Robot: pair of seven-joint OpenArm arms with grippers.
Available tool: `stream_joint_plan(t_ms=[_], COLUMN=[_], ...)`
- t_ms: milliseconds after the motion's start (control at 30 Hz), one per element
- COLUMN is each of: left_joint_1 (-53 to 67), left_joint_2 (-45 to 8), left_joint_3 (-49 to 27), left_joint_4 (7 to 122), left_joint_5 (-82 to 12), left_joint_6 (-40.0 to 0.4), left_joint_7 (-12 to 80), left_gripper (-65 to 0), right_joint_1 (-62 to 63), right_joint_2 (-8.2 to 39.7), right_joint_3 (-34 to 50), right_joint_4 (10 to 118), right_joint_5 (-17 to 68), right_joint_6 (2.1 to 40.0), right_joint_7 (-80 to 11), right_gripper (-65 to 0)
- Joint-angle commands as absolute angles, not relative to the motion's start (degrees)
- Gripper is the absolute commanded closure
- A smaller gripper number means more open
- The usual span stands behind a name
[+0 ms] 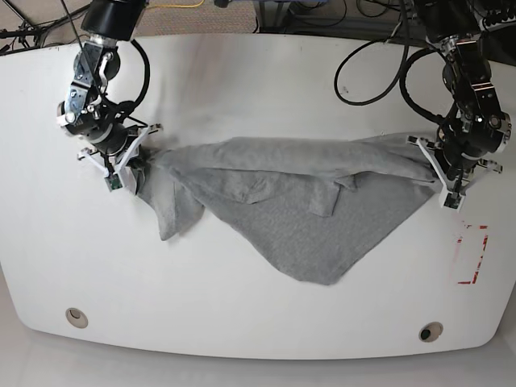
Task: Fold the T-shirt properly
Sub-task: 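Sweep the held T-shirt down and back up with both grippers, then release the T-shirt edge from the left gripper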
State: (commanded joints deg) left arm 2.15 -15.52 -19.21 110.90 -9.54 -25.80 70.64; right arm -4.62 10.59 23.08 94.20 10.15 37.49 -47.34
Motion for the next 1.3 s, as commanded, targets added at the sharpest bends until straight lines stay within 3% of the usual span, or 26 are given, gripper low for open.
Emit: stream_joint_plan(t_ms=[667,900,1000,1133,1167,1267,1300], left_joint_1=[7.34,10.42,11.21,11.21,10.95,9.89,9.19], left_joint_2=[-17.89,-17.98,-17.98,-17.98,-17.80,-17.63,-17.63], left_joint_3=[-19.21,-19.21,-19.21,-19.21,-19.21,-19.12,-19.03], left_joint_4=[106.59,107.38,108.18,108.53,108.53,108.70,108.97], left_joint_5=[-9.63,-9.80,-9.63,-9.54,-9.54,-9.71,-9.80], left_joint_6=[-25.80,-26.33,-28.79,-31.08,-31.60,-31.78,-31.78], left_joint_7=[70.90,70.99,70.99,70.99,70.99,70.99,70.99], left_gripper=[-1.1,-4.3,-13.2,-32.4,-40.3,-49.9,-50.3], right_joint_1=[-7.87,-7.87,-7.87,-7.87,-7.69,-7.52,-7.43], right_joint_2=[8.57,8.48,8.48,8.48,8.48,8.48,8.48], right_joint_3=[23.08,23.08,23.08,23.08,23.08,23.08,23.08], right_joint_4=[94.29,94.29,94.37,94.37,94.37,94.37,94.37], right_joint_5=[10.15,10.15,10.15,10.24,10.24,10.24,10.24], right_joint_6=[37.49,37.49,37.49,37.49,37.49,37.49,37.49], right_joint_7=[-46.29,-46.29,-46.29,-46.29,-46.29,-46.29,-46.29], right_gripper=[0.0,0.0,0.0,0.0,0.0,0.0,0.0])
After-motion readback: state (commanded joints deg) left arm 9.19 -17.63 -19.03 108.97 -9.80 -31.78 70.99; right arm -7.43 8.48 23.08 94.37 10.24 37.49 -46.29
